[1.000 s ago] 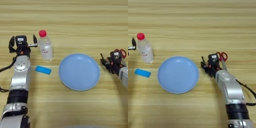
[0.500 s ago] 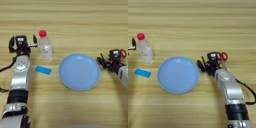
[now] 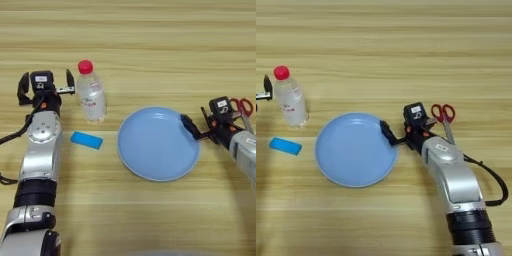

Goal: Move the objects on the table

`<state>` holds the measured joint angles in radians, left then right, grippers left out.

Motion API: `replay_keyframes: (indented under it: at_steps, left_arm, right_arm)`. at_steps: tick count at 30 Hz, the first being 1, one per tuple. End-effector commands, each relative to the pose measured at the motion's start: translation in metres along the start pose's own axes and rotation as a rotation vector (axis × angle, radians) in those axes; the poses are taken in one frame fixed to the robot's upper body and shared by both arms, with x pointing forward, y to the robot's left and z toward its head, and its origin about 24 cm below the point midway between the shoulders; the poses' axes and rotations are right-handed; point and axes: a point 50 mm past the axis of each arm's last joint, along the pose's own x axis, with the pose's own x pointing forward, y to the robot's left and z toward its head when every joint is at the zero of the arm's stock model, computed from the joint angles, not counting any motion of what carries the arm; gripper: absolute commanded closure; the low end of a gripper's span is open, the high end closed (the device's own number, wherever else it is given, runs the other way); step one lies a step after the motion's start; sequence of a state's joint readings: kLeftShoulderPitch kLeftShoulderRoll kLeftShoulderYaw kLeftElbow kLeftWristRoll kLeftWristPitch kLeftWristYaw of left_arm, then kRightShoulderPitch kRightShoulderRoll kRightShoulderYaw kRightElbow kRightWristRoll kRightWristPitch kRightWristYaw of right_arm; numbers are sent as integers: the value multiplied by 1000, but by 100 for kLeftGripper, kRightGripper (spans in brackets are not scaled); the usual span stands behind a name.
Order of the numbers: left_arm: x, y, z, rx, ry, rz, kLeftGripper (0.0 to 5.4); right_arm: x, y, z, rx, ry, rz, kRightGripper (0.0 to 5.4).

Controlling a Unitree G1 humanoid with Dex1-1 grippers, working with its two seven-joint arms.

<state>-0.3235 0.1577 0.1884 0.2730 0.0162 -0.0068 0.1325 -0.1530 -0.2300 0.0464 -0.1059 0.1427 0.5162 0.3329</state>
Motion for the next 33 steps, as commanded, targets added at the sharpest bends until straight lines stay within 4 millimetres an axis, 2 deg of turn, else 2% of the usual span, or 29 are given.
replay_keyframes:
  at_steps: [1, 15, 22, 33]
  left_arm:
    - [0, -1, -1, 2, 11, 0, 0]
    - [-1, -2, -1, 1, 10, -1, 0]
    - [-1, -3, -1, -1, 9, -1, 0]
    - [-1, -3, -1, -2, 8, -2, 0]
  right_arm:
    - [2, 6, 2, -57, -8, 20, 3]
    - [12, 22, -9, -293, 16, 49, 3]
    - [18, 13, -18, -338, 52, 20, 3]
    - [24, 4, -15, -400, 38, -24, 3]
